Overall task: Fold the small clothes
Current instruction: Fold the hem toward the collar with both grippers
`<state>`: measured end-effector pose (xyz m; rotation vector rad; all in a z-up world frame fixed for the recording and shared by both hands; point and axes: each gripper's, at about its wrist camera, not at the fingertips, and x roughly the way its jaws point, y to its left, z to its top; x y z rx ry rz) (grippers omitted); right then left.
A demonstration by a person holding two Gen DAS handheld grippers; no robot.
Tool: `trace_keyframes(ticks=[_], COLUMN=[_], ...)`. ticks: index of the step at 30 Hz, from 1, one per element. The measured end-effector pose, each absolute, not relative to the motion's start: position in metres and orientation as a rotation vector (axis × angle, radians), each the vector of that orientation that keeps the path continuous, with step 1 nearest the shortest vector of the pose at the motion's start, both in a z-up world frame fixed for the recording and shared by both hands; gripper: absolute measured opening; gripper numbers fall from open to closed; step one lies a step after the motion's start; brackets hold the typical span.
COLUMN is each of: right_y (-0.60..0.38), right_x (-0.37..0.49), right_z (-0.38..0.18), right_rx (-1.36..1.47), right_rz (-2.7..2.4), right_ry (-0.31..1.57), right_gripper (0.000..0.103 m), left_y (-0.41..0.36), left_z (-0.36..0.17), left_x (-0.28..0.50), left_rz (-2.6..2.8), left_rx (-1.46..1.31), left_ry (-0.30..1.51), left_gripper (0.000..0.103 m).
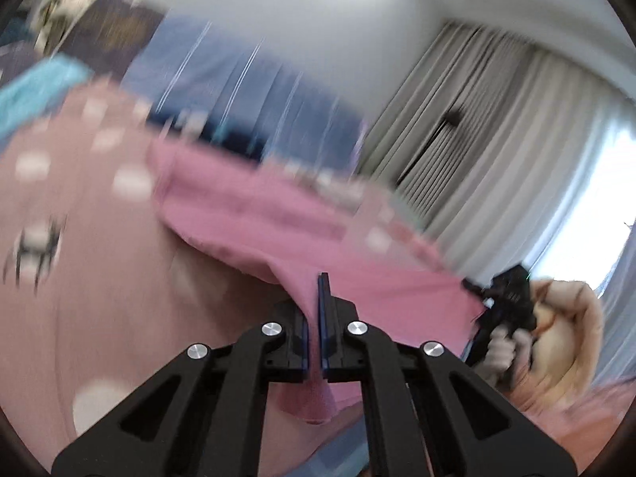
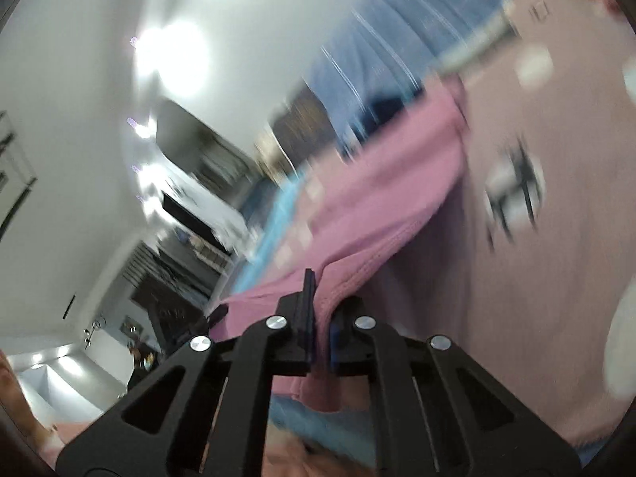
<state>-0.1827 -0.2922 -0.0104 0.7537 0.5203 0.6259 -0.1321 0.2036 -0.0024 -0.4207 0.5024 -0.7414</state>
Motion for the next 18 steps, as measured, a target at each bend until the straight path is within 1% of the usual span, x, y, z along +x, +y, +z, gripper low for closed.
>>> trace_keyframes(ticks=[4, 8, 10, 12, 15, 18], right_y=[-0.285, -0.282, -0.28, -0.278, -0.279, -0.281], right_x=[-0.208, -0.248, -0.257, -0.25, -0.223, -0.204], right_z=[0.031, 0.052, 0.057, 0.05, 0.029, 0.017], right_rx=[0.665, 0.565, 0.49, 0.468, 0.52, 0.559], right_rz=[0.646, 0.674, 0.6, 0.545, 0.521, 0.489], right_ry=[0.417, 0.319, 0.324, 0.37, 0.446, 0.474], right_gripper=[0.005, 0.005, 0.006, 0.007, 0.007, 0.007], left_y=[0.207, 0.213, 0.216, 0.215, 0.216, 0.217], left_z=[0.04, 0.054, 0.052, 0.043, 0.026, 0.018], left_x=[-0.155, -0.194, -0.204, -0.196, -0.172, -0.152], left_rz=[-0.751, -0.758, -0.732, -0.706, -0.683, -0.667], left_rx=[-0.419, -0.398, -0.398, -0.402, -0.444, -0.46], left_ry=[0.364, 0.291, 0.302, 0.347, 0.412, 0.436], left_gripper=[0.003, 0.004, 0.004, 0.004, 0.004, 0.004])
